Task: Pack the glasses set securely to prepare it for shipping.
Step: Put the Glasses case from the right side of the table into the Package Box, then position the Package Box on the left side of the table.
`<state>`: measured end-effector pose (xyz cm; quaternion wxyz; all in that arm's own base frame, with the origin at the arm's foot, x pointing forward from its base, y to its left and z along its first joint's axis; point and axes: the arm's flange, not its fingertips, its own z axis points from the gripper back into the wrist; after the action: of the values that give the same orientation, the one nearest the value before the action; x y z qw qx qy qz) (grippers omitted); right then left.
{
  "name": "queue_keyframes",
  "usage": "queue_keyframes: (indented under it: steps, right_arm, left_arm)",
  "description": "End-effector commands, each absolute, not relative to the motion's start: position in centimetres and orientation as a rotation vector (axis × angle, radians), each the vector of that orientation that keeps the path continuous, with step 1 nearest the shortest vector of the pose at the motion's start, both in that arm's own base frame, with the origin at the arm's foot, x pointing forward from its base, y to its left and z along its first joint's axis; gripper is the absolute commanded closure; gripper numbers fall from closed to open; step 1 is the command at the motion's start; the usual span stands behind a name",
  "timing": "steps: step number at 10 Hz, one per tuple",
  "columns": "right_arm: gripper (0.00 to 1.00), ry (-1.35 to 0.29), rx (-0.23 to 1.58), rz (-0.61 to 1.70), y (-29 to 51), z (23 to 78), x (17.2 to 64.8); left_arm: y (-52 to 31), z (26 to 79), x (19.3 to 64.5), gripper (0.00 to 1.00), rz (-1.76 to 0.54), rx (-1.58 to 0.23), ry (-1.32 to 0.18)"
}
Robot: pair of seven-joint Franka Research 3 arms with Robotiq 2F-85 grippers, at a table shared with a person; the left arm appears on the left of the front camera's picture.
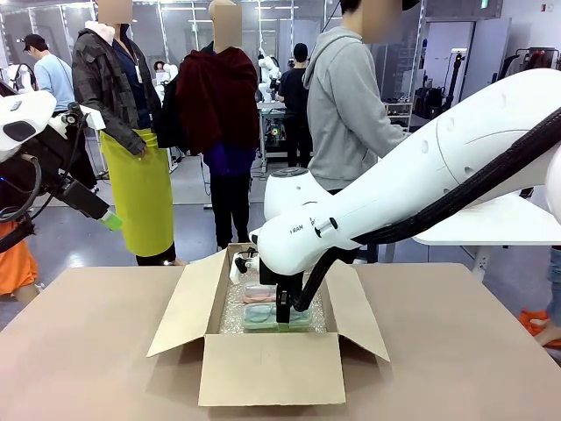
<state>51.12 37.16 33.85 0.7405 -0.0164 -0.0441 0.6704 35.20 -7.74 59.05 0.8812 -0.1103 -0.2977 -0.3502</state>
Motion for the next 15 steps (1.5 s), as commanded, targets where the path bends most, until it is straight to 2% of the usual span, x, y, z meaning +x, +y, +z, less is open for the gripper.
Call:
queue_keyframes:
  steps: [1, 4, 5, 15]
  right_arm:
    - [0.00, -0.102, -0.011, 1.489, 36.9, 34.5, 50.6]
    - [0.00, -0.123, -0.002, 1.473, 36.6, 35.9, 50.4]
    - [0.00, -0.109, -0.032, 1.468, 37.2, 34.5, 51.2]
    - [0.00, -0.109, -0.032, 1.468, 37.2, 34.5, 51.2]
  left_arm:
    - [-7.6, 59.3, 35.2, 0.00, -0.738, -0.235, -0.626]
    - [-7.6, 59.3, 35.2, 0.00, -0.738, -0.235, -0.626]
    - [-7.6, 59.3, 35.2, 0.00, -0.738, -0.235, -0.626]
    - [-7.6, 59.3, 35.2, 0.00, -0.738, -0.235, -0.626]
